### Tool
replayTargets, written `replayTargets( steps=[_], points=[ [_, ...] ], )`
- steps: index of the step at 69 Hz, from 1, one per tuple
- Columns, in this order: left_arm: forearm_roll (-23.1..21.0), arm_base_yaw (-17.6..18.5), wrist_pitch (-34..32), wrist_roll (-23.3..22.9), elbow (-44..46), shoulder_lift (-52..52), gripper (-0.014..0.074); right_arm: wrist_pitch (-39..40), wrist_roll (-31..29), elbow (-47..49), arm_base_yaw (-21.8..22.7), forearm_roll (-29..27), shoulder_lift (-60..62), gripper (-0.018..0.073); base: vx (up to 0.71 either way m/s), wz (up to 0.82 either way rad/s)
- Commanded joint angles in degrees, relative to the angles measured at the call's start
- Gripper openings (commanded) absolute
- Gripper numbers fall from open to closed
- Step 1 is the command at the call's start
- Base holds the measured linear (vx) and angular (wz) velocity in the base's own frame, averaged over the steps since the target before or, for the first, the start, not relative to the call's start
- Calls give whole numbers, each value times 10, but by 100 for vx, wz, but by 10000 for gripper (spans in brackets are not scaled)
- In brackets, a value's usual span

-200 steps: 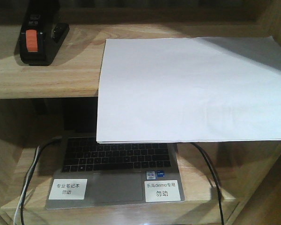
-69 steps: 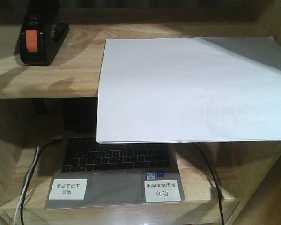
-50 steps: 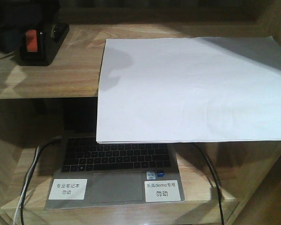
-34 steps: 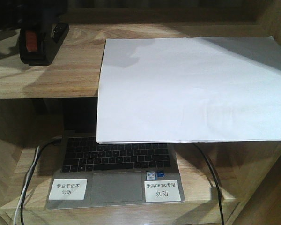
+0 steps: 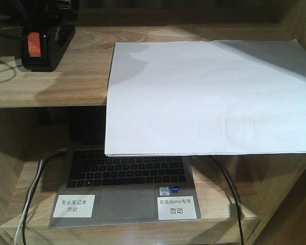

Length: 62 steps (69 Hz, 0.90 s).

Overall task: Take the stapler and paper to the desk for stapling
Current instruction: 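Close the left gripper on the black stapler and lift it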

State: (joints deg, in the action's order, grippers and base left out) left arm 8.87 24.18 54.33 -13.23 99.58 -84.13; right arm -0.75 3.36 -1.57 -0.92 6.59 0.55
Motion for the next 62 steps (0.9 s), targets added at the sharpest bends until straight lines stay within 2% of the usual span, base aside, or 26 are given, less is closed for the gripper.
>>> replayTargets(
  steps=[1,8,16,22,33,51,62],
  points=[
    [6,3,14,-6,41,5,489,41,-5,-2,4,0,6,-10,0,0],
    [6,3,32,-6,58,3,382,41,-5,-2,4,0,6,-10,0,0],
    [6,3,51,1,69,3,153,41,-5,-2,4,0,6,-10,0,0],
    [6,3,70,22,71,3,-12,41,-5,-2,4,0,6,-10,0,0],
    [6,3,87,29,71,4,-8,41,-5,-2,4,0,7,-10,0,0],
    [6,3,45,36,71,53,-7,41,-5,-2,4,0,7,-10,0,0],
    [-10,3,41,76,70,96,-7,41,-5,-2,4,0,7,-10,0,0]
  ],
)
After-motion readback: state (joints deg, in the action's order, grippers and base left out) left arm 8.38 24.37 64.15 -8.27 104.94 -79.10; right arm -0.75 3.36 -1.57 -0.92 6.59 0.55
